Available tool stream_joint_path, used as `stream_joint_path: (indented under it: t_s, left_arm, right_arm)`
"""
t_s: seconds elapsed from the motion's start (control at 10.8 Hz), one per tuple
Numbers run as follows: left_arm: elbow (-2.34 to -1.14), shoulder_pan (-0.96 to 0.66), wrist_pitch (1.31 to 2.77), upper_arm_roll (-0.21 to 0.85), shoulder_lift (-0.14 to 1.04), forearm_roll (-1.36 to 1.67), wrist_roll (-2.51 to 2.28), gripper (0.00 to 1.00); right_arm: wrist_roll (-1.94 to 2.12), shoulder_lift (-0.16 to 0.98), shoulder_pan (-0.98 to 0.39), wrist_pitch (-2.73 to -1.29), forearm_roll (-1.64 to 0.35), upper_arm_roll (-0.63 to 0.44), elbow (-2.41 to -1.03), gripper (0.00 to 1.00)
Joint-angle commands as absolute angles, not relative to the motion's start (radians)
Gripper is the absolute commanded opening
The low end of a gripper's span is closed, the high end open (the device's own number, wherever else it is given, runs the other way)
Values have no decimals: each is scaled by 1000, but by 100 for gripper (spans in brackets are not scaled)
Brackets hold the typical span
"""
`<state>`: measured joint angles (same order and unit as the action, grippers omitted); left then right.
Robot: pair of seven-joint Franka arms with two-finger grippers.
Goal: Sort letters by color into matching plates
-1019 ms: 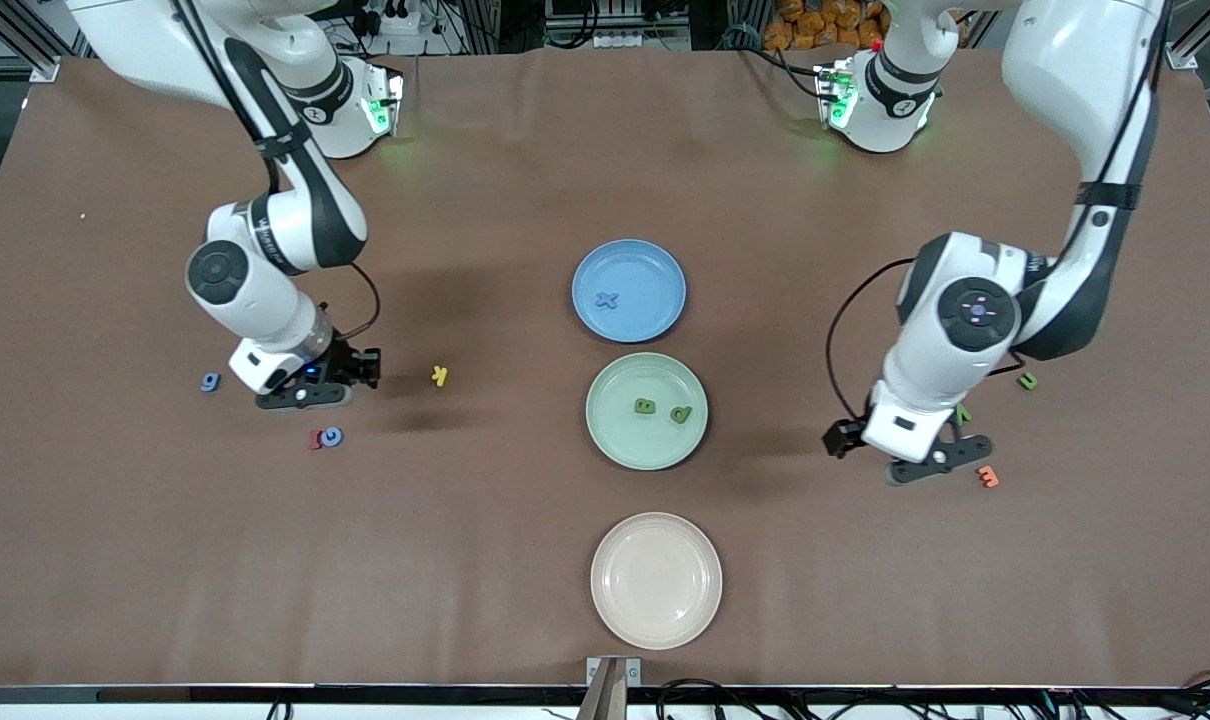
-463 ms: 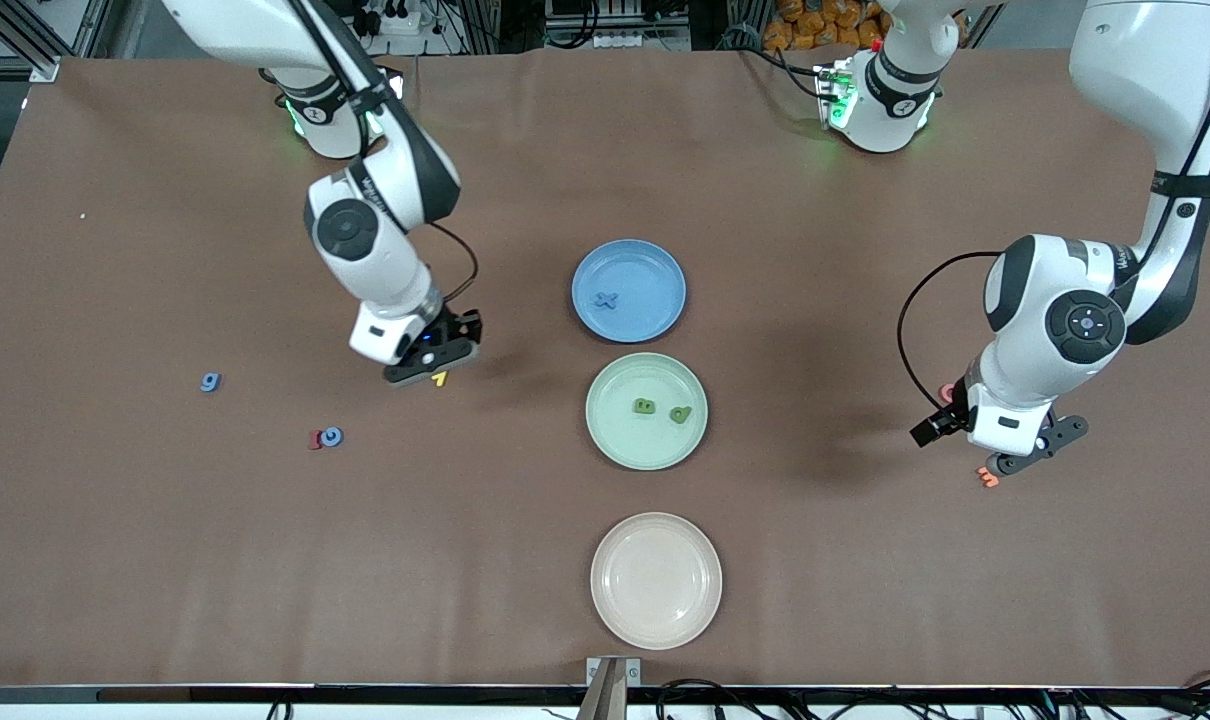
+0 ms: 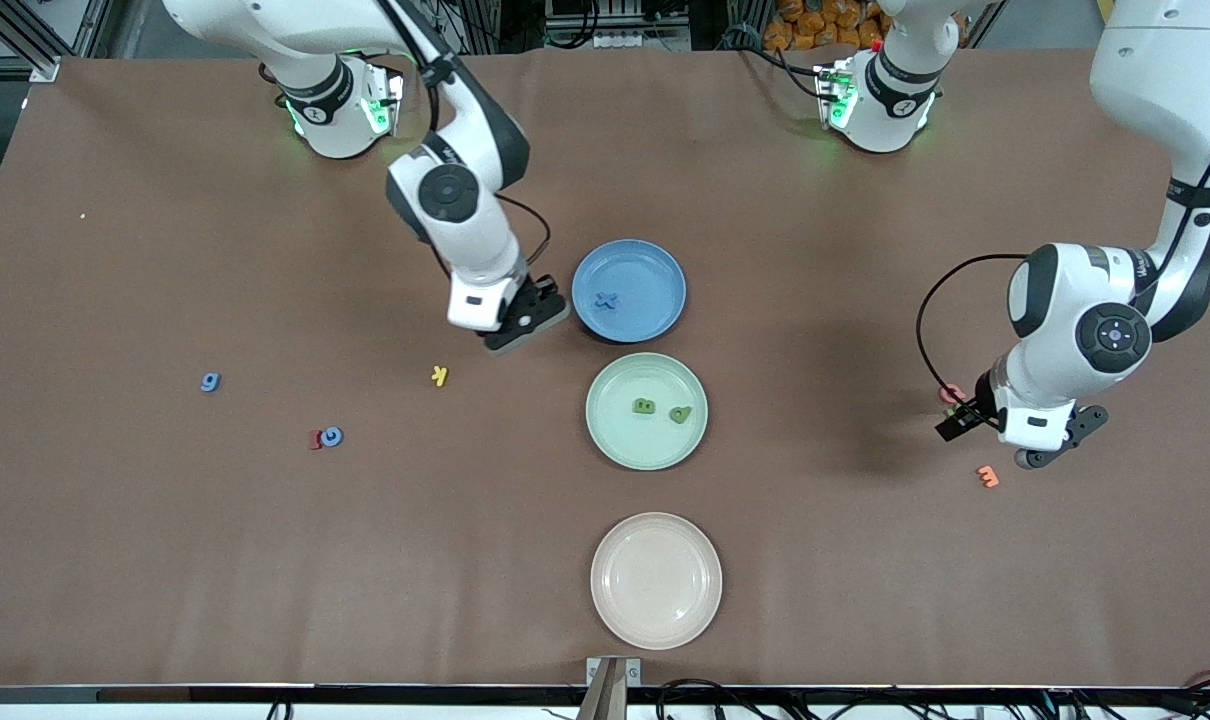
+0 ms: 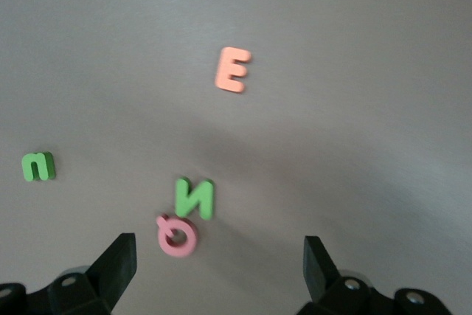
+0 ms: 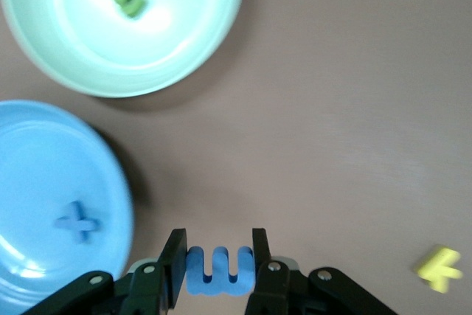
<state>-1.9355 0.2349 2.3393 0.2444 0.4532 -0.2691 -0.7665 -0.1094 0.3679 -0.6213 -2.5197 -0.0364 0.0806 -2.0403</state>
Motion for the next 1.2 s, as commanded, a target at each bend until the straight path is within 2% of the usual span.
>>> stream_joint_path:
  t_s: [0.0, 0.65, 0.74, 0.83, 1.11]
  left_arm:
    - [-1924, 293, 2446, 253, 547, -301, -788, 100]
    - [-1953, 336, 2503, 253, 586, -365, -787, 100]
    - [-1957, 336, 2508, 253, 587, -365, -787, 100]
    - [-1959, 336, 2508, 253, 600, -365, -787, 100]
    - [-1971, 331, 2508, 255, 595, -365, -788, 98]
  right_arm:
    - [-112, 461, -722, -2507, -31, 72, -1945, 38]
    - [-193, 557, -841, -2507, -32, 75, -1852, 40]
    - [-193, 557, -845, -2507, -34, 75, -1852, 47]
    - [-205, 555, -842, -2505, -41, 75, -1853, 99]
    - [-249, 551, -831, -2496, -38, 74, -1852, 100]
